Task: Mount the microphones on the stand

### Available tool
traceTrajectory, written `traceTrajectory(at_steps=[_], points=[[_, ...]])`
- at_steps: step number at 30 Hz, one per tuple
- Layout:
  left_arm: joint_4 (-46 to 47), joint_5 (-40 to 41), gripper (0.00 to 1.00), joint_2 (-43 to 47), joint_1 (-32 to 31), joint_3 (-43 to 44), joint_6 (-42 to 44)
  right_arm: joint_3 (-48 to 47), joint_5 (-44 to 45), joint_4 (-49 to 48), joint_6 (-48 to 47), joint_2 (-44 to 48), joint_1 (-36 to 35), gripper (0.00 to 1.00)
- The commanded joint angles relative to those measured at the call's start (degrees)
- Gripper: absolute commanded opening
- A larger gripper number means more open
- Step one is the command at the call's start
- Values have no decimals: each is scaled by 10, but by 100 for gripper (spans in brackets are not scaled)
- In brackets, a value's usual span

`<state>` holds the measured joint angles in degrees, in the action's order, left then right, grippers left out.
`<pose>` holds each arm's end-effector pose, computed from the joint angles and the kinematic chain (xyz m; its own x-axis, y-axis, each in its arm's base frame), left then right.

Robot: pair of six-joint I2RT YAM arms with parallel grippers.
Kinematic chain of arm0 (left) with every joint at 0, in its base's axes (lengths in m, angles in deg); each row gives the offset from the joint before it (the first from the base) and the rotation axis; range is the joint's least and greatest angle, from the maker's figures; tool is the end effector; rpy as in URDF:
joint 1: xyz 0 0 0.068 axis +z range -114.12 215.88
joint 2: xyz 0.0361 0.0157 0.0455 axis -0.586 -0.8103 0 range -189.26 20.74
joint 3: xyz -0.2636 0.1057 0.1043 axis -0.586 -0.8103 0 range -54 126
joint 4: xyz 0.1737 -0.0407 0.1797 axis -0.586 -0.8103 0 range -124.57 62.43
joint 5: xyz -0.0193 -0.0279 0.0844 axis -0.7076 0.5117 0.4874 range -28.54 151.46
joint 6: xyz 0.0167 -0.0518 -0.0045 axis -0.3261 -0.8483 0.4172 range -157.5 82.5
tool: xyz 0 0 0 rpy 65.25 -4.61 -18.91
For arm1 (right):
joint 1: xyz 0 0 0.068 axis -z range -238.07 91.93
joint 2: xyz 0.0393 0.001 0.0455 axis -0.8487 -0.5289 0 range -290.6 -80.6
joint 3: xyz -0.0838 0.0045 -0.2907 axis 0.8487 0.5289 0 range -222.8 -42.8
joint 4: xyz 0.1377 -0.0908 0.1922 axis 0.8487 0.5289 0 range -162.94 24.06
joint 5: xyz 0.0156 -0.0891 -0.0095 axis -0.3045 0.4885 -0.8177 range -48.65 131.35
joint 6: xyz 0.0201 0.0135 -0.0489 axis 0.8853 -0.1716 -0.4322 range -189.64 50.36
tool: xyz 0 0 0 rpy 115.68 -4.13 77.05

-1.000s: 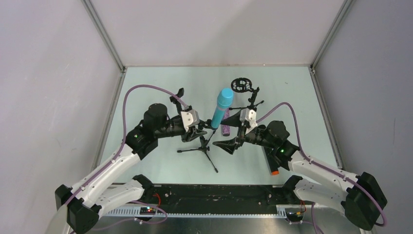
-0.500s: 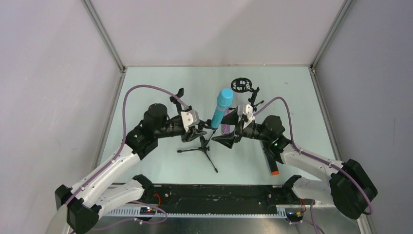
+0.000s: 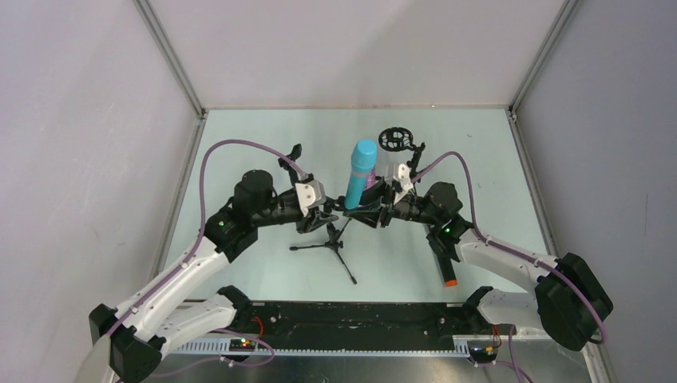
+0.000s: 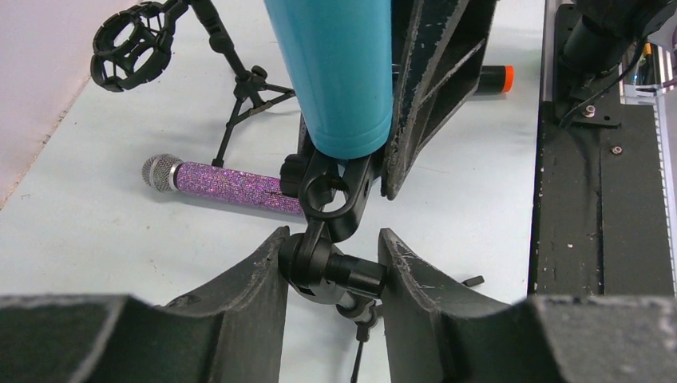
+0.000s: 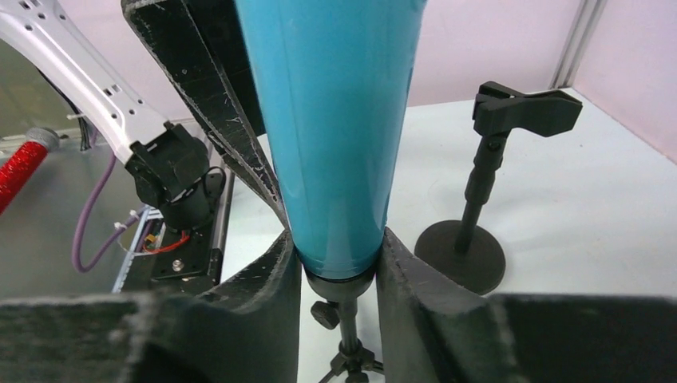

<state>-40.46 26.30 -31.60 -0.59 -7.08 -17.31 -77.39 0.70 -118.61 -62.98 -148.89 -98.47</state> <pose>0.1318 -0.1237 0.3515 0.0824 0.2900 -0.9535 0.9558 0.2478 0.1580 0.1675 0.1740 0.3273 0.0435 0.1525 -0.9873 -0.9887 0.1482 -0.0207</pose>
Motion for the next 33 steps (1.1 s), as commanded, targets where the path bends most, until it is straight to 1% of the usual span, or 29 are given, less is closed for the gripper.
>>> traceTrajectory(at_steps=[1, 2, 3, 4, 5, 6, 7, 8, 9, 10, 13, 15, 16, 17, 19, 20, 22, 24, 26, 28, 30, 33], points=[[34, -17, 21, 14, -5, 2, 19, -30, 4, -19, 6, -3, -6, 12], [34, -18, 27, 15, -5, 1, 19, -30, 7, -18, 6, -4, -5, 8], [34, -20, 42, 15, -5, 1, 20, -31, 10, -17, 7, -5, -4, 2], [34, -21, 60, 18, -5, 1, 21, -31, 14, -17, 9, -6, -3, 0], [34, -20, 68, 19, -5, 1, 22, -32, 15, -17, 9, -7, -2, 0], [34, -19, 81, 21, -6, 1, 23, -32, 16, -17, 10, -7, -2, 0], [34, -18, 87, 23, -5, 1, 24, -32, 19, -20, 11, -8, -1, 0], [34, -17, 96, 27, -5, 0, 25, -32, 19, -20, 11, -8, -1, 0], [34, -14, 98, 31, -5, -1, 27, -32, 20, -22, 10, -9, -1, 0], [33, -14, 99, 33, -5, -1, 29, -32, 20, -24, 8, -11, -1, 0], [33, -8, 100, 48, -5, -3, 33, -32, 21, -27, 2, -15, 1, 0], [34, 1, 100, 57, -5, -3, 36, -32, 20, -30, 2, -18, 2, 8], [34, 8, 100, 59, -5, -2, 36, -32, 20, -31, 1, -19, 3, 15], [33, 12, 100, 65, -5, -1, 36, -32, 19, -31, 1, -20, 4, 18], [34, 19, 100, 77, -4, 0, 37, -32, 20, -31, 3, -20, 4, 27], [34, 22, 100, 82, -4, 1, 40, -32, 20, -30, 3, -20, 4, 36], [39, 30, 100, 94, -2, 0, 40, -32, 21, -30, 5, -20, 3, 47], [48, 39, 99, 102, 3, -3, 33, -32, 21, -31, 5, -21, 4, 53], [55, 46, 96, 104, 7, -4, 24, -32, 21, -27, 5, -20, 4, 58], [58, 43, 90, 105, 13, 0, 13, -32, 20, -17, 4, -17, 5, 63], [61, 39, 80, 105, 18, 1, 7, -32, 20, -1, 2, -10, 5, 67], [63, 32, 73, 103, 20, 1, 5, -32, 19, 24, 3, -3, 5, 71]])
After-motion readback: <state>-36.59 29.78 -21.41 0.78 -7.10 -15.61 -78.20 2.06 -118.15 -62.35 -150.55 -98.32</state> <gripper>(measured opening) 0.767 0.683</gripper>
